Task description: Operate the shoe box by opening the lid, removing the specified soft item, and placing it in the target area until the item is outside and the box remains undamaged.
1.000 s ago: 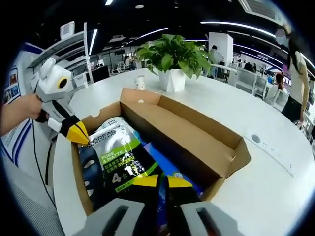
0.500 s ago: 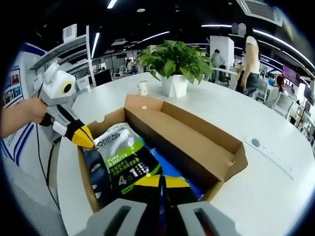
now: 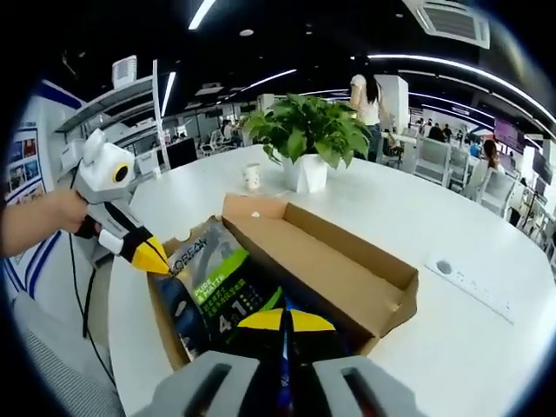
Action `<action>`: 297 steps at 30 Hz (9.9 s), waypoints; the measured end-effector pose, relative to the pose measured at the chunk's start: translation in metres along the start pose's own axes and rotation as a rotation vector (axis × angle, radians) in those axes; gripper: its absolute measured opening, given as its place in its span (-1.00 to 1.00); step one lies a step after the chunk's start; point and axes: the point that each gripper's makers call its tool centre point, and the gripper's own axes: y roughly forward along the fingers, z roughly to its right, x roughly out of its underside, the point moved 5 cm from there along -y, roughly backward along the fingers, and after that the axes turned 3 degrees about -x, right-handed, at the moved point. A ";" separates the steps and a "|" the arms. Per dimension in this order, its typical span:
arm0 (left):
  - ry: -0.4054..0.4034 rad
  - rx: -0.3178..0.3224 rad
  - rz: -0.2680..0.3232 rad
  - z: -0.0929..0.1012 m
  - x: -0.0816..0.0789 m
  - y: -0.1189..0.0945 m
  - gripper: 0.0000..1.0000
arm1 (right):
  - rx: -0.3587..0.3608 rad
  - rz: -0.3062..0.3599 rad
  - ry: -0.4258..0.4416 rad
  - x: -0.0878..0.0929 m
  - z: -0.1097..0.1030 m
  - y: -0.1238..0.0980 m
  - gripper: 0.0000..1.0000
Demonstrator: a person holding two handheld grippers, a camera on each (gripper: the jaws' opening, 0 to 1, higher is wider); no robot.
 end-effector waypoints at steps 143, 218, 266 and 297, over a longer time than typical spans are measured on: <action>0.315 0.179 -0.118 0.196 -0.053 0.124 -1.00 | 0.296 -0.150 0.140 0.102 0.151 -0.109 -1.00; 0.956 0.019 -0.270 0.213 -0.019 0.201 -0.99 | 0.367 -0.188 0.216 0.158 0.182 -0.097 -1.00; 0.574 0.159 0.004 0.207 -0.051 0.152 -0.05 | 0.157 -0.225 0.007 0.185 0.133 -0.113 0.29; 0.500 0.088 0.090 0.166 -0.058 0.107 0.00 | 0.164 -0.227 0.008 0.189 0.120 -0.094 0.21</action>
